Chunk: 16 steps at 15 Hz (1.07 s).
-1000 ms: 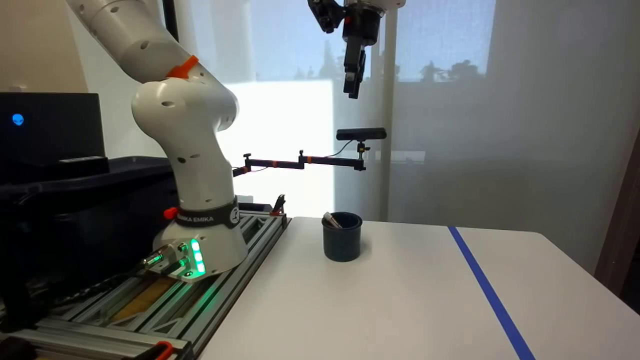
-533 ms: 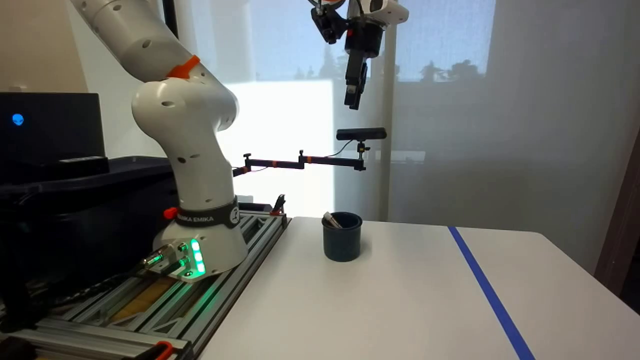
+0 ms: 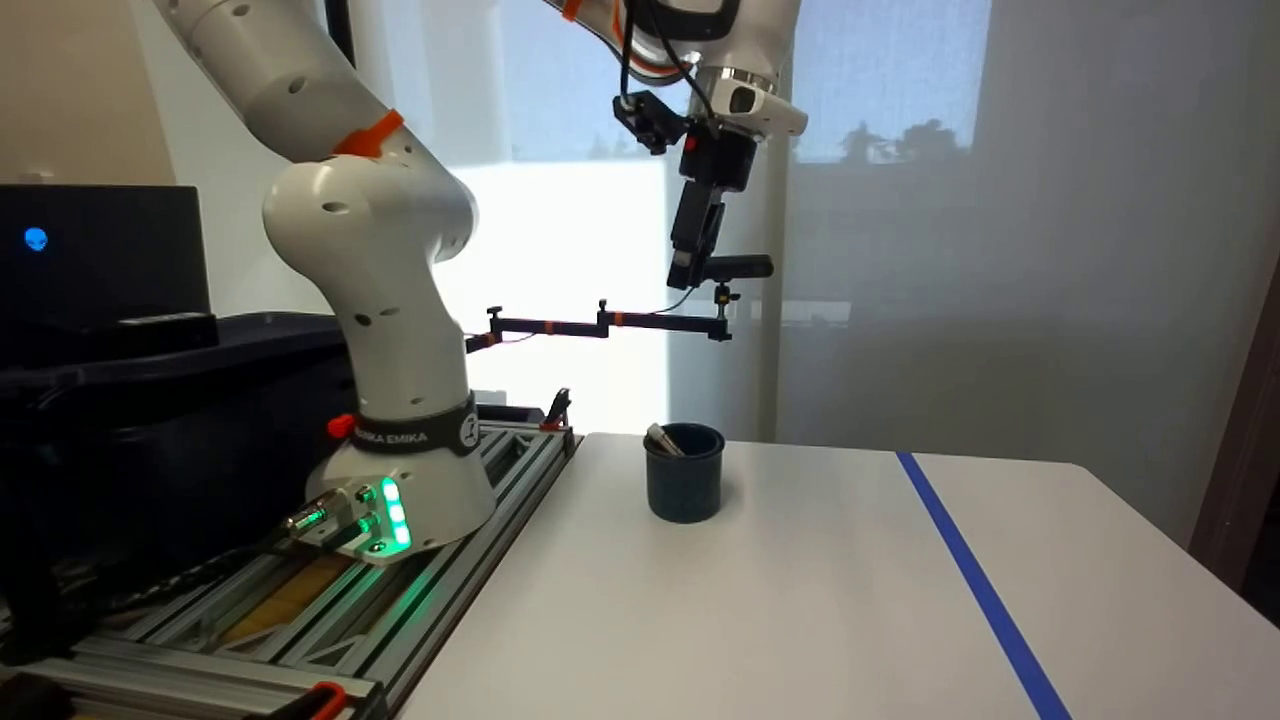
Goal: Remove the marker from the cup
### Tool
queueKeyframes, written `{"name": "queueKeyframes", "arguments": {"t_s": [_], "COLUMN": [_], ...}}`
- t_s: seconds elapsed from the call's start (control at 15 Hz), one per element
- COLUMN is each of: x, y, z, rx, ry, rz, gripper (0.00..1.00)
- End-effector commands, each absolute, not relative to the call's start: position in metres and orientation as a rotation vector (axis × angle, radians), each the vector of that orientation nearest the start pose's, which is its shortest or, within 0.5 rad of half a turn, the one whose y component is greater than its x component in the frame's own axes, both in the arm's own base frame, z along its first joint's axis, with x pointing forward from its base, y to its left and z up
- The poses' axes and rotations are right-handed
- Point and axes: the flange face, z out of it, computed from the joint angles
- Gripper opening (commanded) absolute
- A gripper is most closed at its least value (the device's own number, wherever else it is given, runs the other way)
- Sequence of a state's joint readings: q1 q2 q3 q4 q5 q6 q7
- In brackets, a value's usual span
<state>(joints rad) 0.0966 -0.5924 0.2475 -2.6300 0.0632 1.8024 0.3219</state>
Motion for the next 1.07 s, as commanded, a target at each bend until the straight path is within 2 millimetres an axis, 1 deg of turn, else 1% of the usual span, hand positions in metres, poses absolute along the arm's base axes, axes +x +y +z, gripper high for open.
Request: {"name": "queueKeyframes", "arguments": {"t_s": [0.0, 0.27, 0.33, 0.53, 0.87, 1.0], "x": [0.307, 0.301, 0.312, 0.315, 0.319, 0.323], "y": [0.104, 0.095, 0.098, 0.101, 0.106, 0.109], "z": [0.384, 0.354, 0.355, 0.343, 0.318, 0.309], "rx": [-3.269, -3.236, -3.227, -3.181, -3.119, -3.105], "ry": [0.15, 0.15, 0.146, 0.141, 0.162, 0.139], "rz": [0.35, 0.367, 0.371, 0.375, 0.456, 0.455], "gripper": [1.0, 1.0, 1.0, 1.0, 1.0, 1.0]}}
